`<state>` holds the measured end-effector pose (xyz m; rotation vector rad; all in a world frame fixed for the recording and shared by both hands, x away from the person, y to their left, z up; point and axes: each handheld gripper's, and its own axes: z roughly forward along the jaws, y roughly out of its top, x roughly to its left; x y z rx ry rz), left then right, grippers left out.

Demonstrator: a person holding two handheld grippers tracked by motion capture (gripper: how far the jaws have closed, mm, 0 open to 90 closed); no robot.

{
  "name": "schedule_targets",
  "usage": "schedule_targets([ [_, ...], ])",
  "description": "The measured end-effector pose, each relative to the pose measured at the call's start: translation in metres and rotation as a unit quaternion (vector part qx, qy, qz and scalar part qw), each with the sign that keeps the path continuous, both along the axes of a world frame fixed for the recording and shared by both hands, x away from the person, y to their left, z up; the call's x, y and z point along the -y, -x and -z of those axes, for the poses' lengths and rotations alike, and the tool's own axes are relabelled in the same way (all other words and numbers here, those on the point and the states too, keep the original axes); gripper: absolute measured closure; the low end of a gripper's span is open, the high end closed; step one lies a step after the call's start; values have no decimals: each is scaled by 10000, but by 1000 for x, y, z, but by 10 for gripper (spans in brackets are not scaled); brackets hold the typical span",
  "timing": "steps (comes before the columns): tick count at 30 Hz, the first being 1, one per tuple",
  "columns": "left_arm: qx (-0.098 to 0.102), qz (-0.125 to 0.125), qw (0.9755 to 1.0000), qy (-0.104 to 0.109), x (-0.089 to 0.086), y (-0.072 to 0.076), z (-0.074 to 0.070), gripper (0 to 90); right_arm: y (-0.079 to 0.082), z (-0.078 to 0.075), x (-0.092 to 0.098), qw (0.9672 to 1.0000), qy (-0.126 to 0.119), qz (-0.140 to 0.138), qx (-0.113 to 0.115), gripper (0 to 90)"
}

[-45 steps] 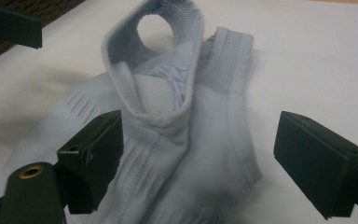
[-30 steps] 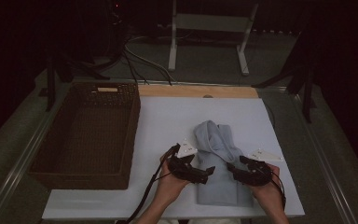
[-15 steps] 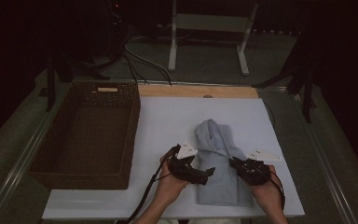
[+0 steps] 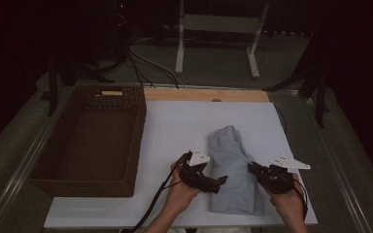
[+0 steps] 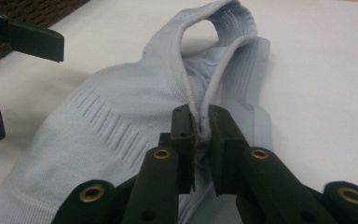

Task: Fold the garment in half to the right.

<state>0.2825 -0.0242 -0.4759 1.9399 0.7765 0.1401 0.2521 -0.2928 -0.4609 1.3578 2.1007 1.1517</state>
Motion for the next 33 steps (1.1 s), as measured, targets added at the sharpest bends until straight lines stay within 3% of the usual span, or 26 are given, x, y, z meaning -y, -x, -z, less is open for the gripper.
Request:
schedule_targets([
  [15, -1, 49, 10000, -3, 3, 0, 0, 14, 7, -4, 22, 9997, 74, 215, -88, 816],
  [21, 7, 71, 10000, 47, 4, 0, 1, 14, 6, 7, 24, 9981, 441, 335, -280, 807],
  [25, 8, 67, 10000, 18, 5, 0, 1, 14, 2, 15, 24, 9969, 497, 397, -457, 794],
  [33, -66, 123, 9999, -78, 6, 1, 5, 15, -1, 19, 21, 9947, 707, 627, -416, 543],
])
